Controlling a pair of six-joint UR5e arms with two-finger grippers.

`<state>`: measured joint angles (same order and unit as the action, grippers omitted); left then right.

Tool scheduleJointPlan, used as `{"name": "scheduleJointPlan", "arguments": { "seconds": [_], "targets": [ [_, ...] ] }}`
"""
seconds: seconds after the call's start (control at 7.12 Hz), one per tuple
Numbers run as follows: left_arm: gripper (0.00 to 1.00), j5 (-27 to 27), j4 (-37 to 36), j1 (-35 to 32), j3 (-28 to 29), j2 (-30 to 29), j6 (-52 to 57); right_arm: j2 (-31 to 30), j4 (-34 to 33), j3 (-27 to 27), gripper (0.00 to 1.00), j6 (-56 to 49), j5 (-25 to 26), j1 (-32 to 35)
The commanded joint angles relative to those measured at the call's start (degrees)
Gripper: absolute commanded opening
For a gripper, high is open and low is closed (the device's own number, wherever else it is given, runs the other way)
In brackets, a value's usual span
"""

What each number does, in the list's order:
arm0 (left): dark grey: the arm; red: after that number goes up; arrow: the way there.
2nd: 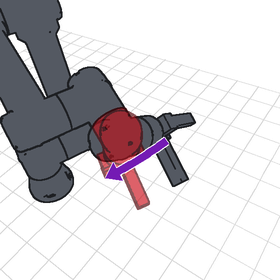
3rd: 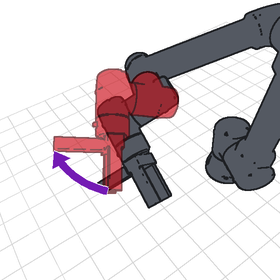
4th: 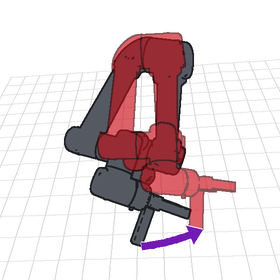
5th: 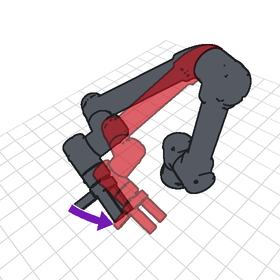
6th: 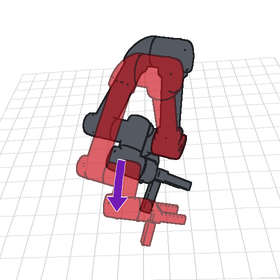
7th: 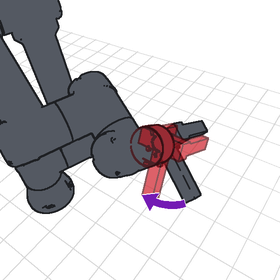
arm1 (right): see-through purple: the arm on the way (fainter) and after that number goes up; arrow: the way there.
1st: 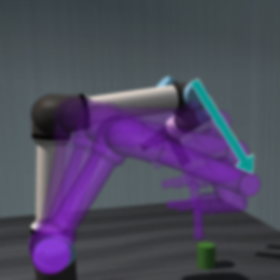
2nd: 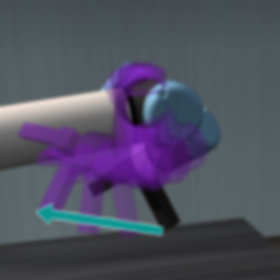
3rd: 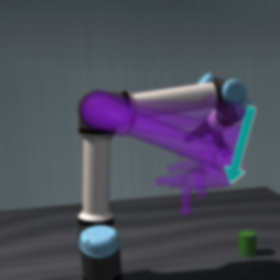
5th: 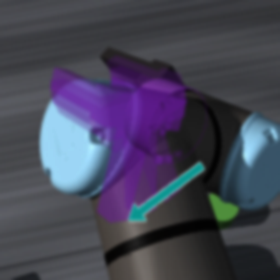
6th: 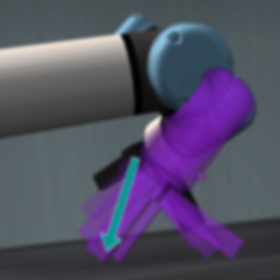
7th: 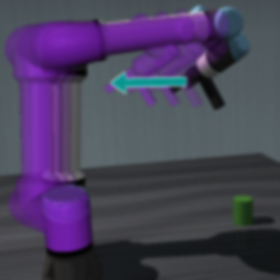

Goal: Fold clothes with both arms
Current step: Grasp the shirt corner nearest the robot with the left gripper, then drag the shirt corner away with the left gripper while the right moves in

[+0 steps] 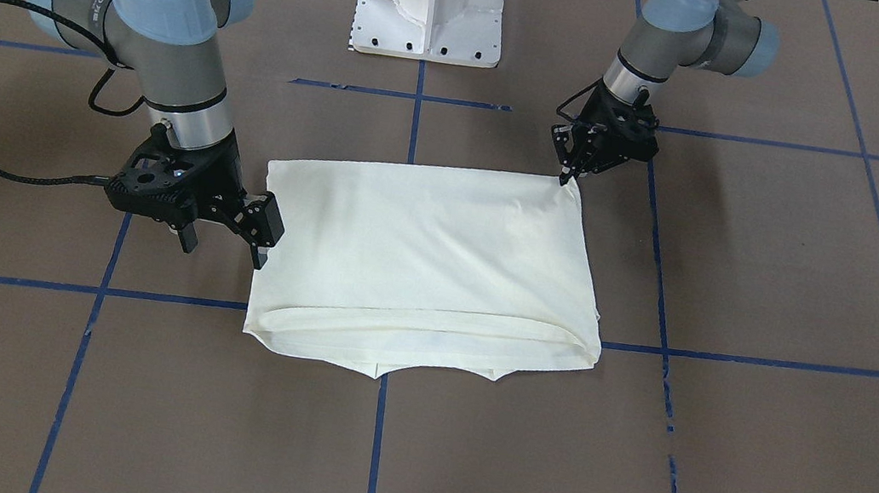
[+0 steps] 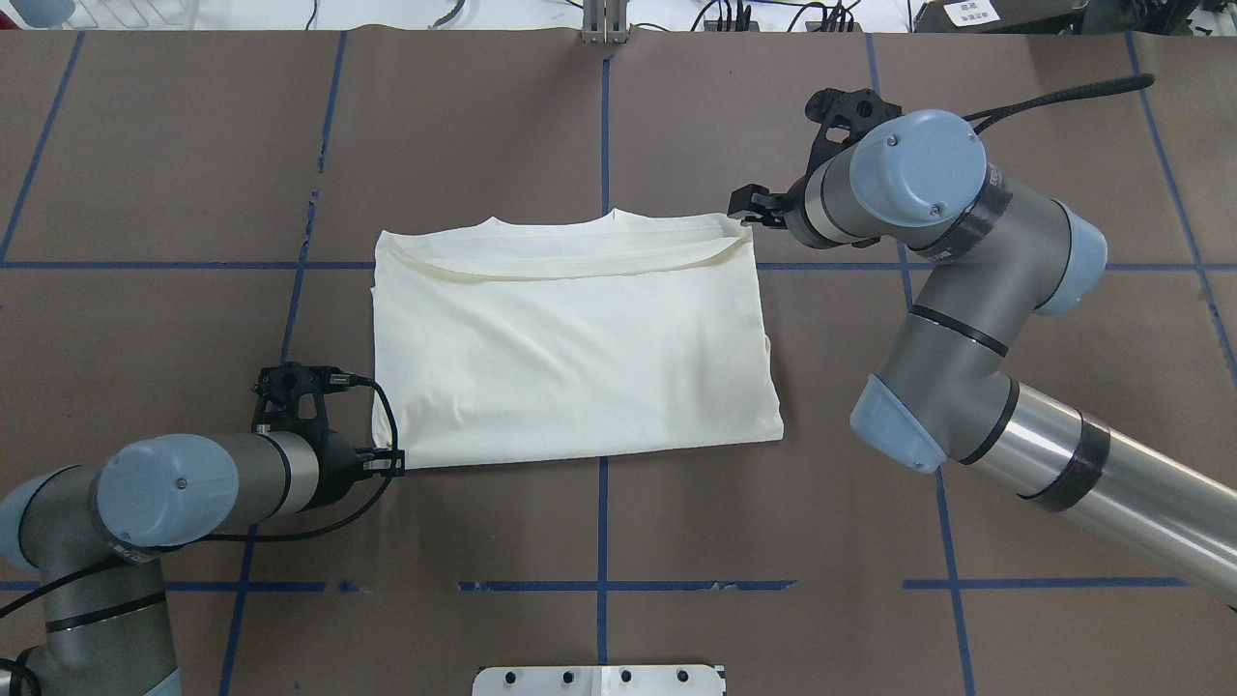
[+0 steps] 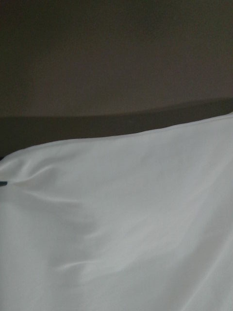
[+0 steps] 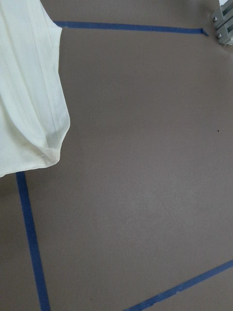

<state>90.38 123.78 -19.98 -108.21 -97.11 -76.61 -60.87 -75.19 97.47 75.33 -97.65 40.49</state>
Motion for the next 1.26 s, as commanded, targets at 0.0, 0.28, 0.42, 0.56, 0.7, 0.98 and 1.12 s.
{"name": "scheduleJointPlan", "arguments": {
  "seconds": [0.0,0.28,0.42,0.56,0.7,0.98,1.12],
  "targets": [
    [0.0,0.1,-0.4,-2.0,-0.8,-0.1,4.8,-0.2,0.0,0.0,1.0,0.0,0.0,0.0],
    [0.0,0.5,-0.6,-13.2,3.6,-1.0,17.7,-0.1,0.0,0.0,1.0,0.3,0.1,-0.1],
    [0.0,0.6,-0.5,-18.5,8.8,-4.6,22.2,-0.2,0.0,0.0,1.0,0.3,0.2,-0.1],
    [0.0,0.5,-0.6,-21.4,16.8,-12.1,24.1,-0.1,0.0,0.0,1.0,0.3,0.2,-0.1],
    [0.0,0.5,-0.1,-23.9,27.6,-20.5,24.4,-0.1,0.0,0.0,1.0,0.3,0.2,-0.1],
    [0.0,0.2,5.5,-27.1,50.9,-36.4,24.8,-0.1,0.0,0.3,1.0,0.4,0.2,-0.1],
    [0.0,0.3,9.9,-28.9,55.9,-38.0,26.9,-0.1,-0.1,1.0,1.0,0.5,0.2,-0.1]
  ]
}}
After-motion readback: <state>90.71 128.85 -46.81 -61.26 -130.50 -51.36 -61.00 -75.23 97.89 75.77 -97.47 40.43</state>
